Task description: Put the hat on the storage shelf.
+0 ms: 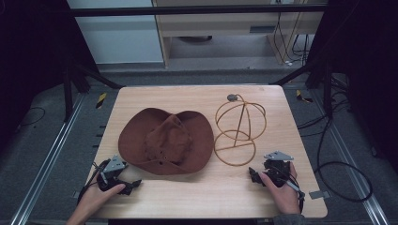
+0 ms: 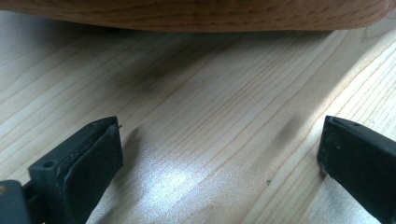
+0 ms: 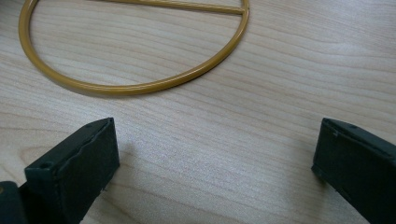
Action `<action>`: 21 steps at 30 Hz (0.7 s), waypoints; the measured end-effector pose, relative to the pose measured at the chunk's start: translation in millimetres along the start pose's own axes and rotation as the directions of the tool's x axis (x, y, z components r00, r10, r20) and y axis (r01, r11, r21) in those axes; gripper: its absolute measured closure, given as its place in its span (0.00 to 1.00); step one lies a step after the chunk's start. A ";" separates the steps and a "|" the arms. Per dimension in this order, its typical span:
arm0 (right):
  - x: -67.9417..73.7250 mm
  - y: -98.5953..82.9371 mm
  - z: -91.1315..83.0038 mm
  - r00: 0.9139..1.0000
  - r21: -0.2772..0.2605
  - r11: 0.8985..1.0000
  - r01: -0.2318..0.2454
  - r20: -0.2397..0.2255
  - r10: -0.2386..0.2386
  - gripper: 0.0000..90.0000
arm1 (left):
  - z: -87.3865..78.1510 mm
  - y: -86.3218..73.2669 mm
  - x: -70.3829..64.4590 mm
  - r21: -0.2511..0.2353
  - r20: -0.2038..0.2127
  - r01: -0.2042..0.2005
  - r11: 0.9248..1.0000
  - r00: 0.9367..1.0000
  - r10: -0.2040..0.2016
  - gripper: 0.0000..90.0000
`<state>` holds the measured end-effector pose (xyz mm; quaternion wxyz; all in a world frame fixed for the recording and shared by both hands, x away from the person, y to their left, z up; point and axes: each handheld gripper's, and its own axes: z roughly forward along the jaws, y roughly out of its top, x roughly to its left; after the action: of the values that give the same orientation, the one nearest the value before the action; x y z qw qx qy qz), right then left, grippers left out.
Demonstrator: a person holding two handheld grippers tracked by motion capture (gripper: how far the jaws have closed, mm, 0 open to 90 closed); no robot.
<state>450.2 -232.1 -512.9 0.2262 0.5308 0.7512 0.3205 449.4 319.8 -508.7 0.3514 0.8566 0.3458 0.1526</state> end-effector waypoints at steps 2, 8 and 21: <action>0.0 0.0 0.0 1.000 0.000 1.000 0.000 0.000 0.000 0.00 | -0.9 0.3 -0.5 0.007 0.002 -0.003 1.000 1.000 0.003 0.00; -0.1 0.0 0.0 1.000 -0.001 1.000 0.001 0.001 -0.001 0.00 | -9.5 2.9 -8.2 -0.011 0.016 -0.048 0.999 0.999 0.048 0.05; -0.2 0.0 0.0 1.000 0.000 1.000 0.002 -0.001 -0.002 0.00 | -46.3 10.0 -16.1 -0.144 0.056 -0.025 0.989 0.998 0.034 0.05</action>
<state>450.2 -232.3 -512.9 0.2263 0.5300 0.7518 0.3206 419.4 326.4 -469.2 0.4196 0.8382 0.3109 0.1571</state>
